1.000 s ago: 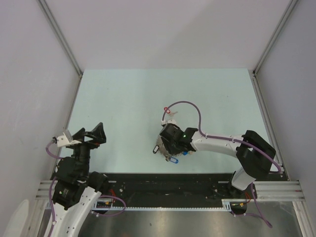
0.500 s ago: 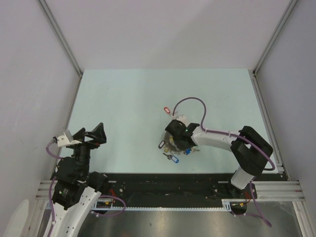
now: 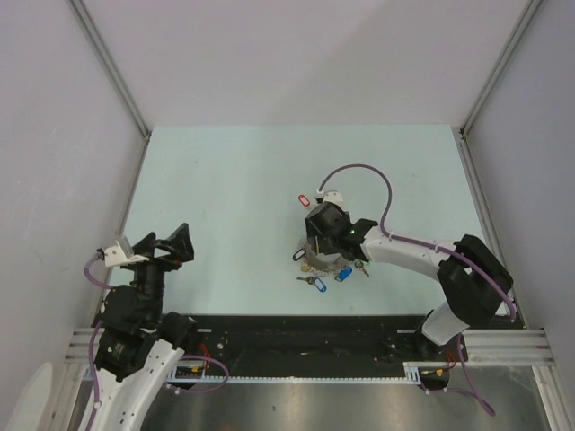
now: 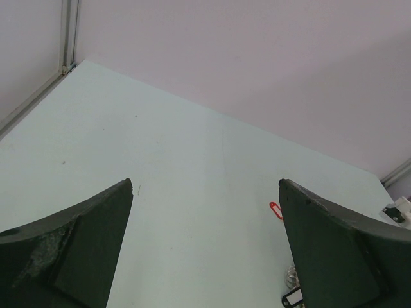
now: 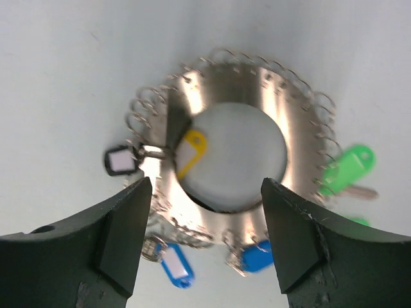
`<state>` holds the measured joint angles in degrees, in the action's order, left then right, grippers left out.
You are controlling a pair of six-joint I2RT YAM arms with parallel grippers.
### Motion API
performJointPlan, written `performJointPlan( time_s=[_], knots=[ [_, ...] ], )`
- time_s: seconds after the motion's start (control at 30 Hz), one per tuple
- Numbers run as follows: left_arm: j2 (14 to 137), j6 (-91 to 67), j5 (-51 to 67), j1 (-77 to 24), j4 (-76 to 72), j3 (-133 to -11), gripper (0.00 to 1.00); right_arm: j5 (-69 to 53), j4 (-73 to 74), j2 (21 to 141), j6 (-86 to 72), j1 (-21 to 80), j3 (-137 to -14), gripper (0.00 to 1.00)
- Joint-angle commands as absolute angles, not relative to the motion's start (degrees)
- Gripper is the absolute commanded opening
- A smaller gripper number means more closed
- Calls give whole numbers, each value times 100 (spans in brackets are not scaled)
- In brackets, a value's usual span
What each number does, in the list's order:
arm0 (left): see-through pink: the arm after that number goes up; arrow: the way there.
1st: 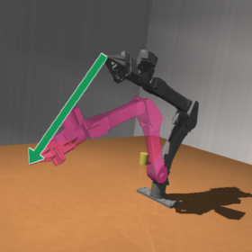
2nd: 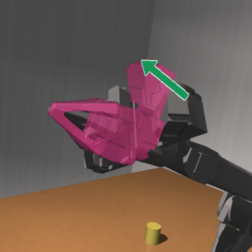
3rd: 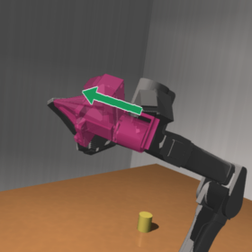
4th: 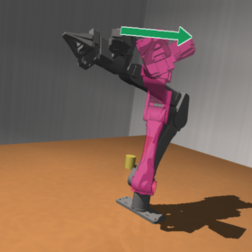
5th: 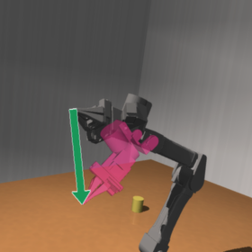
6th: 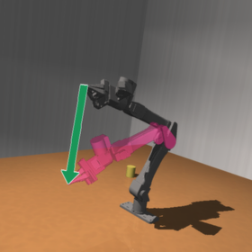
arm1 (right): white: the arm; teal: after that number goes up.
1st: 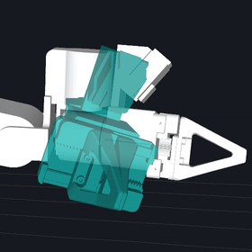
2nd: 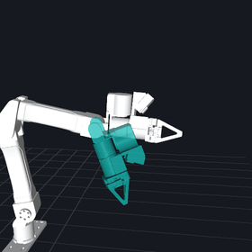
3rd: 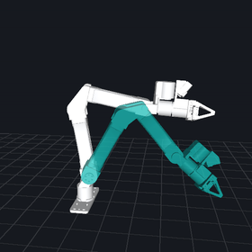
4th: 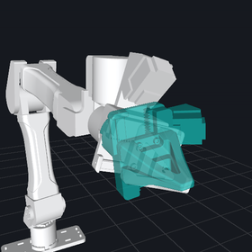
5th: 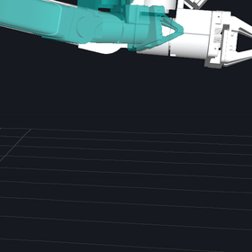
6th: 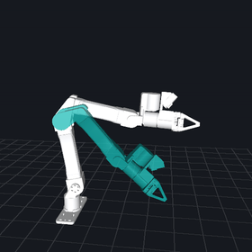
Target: Put the keys on the keyring
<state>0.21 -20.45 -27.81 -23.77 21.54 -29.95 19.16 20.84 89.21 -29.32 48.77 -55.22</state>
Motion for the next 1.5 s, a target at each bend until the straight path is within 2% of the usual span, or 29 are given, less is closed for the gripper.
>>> performJointPlan(
  time_s=[0.0, 0.3, 0.4, 0.5, 0.67, 0.8, 0.93, 1.07, 1.17, 1.2, 1.3, 1.47],
  knots=[
    [-738, -1890, -2733, -2399, 2065, -3006, 100, 1389, 1152, 9465, -2900, 4843, -6071, 74],
    [-694, -1881, -2733, -2399, 2065, -3015, 100, 2126, 1713, 10608, -3234, 5088, -6881, 76],
    [-694, -1881, -2725, -2399, 2057, -3006, 100, 2224, 1977, 10766, -3348, 5185, -6899, 73],
    [-703, -1881, -2716, -2399, 2057, -3006, 100, 2224, 2267, 10898, -3436, 5317, -6891, 68],
    [-721, -1881, -2716, -2399, 2065, -3006, 100, 2040, 2470, 11021, -3121, 5572, -6891, 50],
    [-729, -1881, -2725, -2399, 2065, -3015, 100, 1688, 2504, 10951, -2024, 5932, -6891, 39],
    [-738, -1881, -2707, -2399, 2065, -3006, 100, 950, 3153, 10890, -408, 6187, -6882, 37],
    [-756, -1881, -2725, -2399, 2065, -3006, 100, 993, 4024, 10749, -158, 5995, -6838, 40],
    [-765, -1881, -2725, -2399, 2065, -3006, 100, 1309, 4446, 10417, -315, 5802, -6785, 51],
    [-765, -1881, -2716, -2399, 2074, -3006, 100, 1466, 4586, 10337, -369, 5731, -6768, 59],
    [-765, -1881, -2707, -2399, 2057, -3006, 100, 1835, 4868, 10169, -597, 5503, -6759, 69],
    [-773, -1881, -2707, -2408, 2057, -3006, 100, 2451, 5124, 10134, -1238, 5160, -6759, 71]
  ],
)
